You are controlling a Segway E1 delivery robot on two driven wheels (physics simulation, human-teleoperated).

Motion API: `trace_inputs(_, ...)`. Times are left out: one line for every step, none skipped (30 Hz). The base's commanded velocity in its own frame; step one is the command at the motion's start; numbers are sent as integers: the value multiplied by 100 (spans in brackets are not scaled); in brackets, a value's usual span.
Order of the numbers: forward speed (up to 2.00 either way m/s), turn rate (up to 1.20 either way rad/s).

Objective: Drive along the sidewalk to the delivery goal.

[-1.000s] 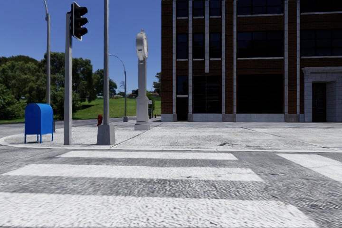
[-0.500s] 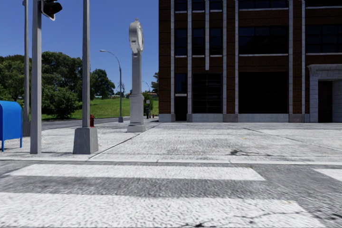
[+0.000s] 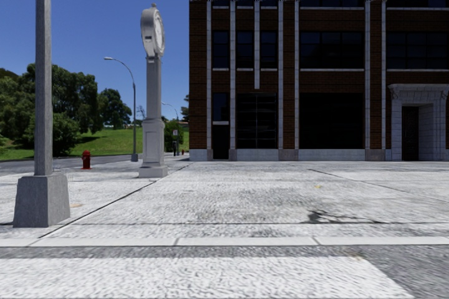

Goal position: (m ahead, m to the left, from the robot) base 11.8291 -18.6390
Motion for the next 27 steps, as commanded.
trace_inputs(200, -38)
trace_inputs(200, -38)
trace_inputs(200, -38)
trace_inputs(200, -38)
trace_inputs(200, -38)
trace_inputs(200, -38)
trace_inputs(200, -38)
trace_inputs(200, -38)
trace_inputs(200, -38)
trace_inputs(200, -38)
trace_inputs(200, -38)
trace_inputs(200, -38)
trace_inputs(200, -38)
trace_inputs(200, -38)
trace_inputs(200, -38)
trace_inputs(200, -38)
trace_inputs(193, -38)
trace_inputs(181, -38)
trace_inputs(181, -38)
trace_inputs(175, -38)
trace_inputs(173, -38)
trace_inputs(172, -38)
trace_inputs(172, -38)
trace_inputs(170, -38)
trace_inputs(166, -38)
trace_inputs(165, -38)
trace_inputs(164, -38)
